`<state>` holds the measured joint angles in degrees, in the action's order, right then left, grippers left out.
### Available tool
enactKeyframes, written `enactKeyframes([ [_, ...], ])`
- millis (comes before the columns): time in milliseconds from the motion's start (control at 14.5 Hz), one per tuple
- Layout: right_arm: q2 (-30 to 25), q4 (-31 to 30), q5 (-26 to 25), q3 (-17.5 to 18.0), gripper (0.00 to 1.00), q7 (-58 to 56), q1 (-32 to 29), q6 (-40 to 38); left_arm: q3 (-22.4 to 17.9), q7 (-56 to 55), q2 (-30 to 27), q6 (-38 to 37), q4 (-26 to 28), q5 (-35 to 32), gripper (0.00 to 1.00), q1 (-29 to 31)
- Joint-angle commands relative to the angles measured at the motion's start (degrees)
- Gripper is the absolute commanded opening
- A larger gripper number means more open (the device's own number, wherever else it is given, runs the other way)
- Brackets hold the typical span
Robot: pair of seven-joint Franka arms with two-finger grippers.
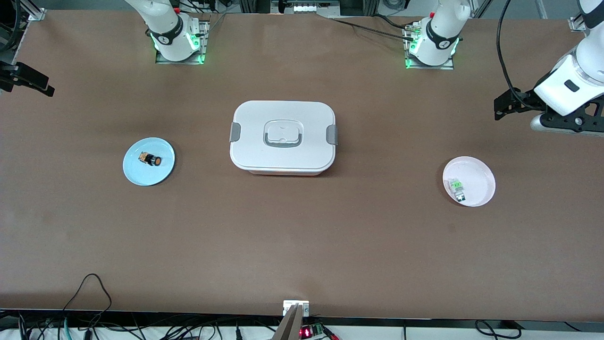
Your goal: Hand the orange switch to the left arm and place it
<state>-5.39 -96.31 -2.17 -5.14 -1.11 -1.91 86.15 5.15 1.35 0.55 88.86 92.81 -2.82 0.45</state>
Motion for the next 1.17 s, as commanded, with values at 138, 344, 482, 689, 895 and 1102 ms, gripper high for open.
enactKeyframes([
  [138,0.29,1.12,0.59,-0.13,1.00,0.06,0.07,-1.34,0.47,-0.47,0.77,-1.06,-2.02,-0.52,1.00,0.07],
  [344,0.99,1.12,0.59,-0.13,1.00,-0.64,0.07,-1.34,0.30,-0.29,0.86,-1.06,-2.02,-0.52,1.00,0.25],
  [482,2.22,1.12,0.50,-0.13,1.00,-0.29,0.15,-0.90,0.12,-0.12,0.86,-1.06,-2.02,-0.52,1.00,0.25],
  [689,2.75,1.21,0.59,-0.04,1.00,-0.03,0.16,-1.42,0.12,-0.12,0.86,-1.06,-2.02,-0.52,1.00,0.25],
  [895,4.16,1.21,0.59,-0.13,1.00,-0.91,-0.02,-1.42,0.12,-0.12,0.86,-1.06,-2.02,-0.52,1.00,0.25],
  [1102,5.39,1.21,0.50,-0.04,1.00,-0.90,0.50,-1.34,0.12,-0.12,0.86,-1.06,-2.11,-0.52,1.00,0.25],
])
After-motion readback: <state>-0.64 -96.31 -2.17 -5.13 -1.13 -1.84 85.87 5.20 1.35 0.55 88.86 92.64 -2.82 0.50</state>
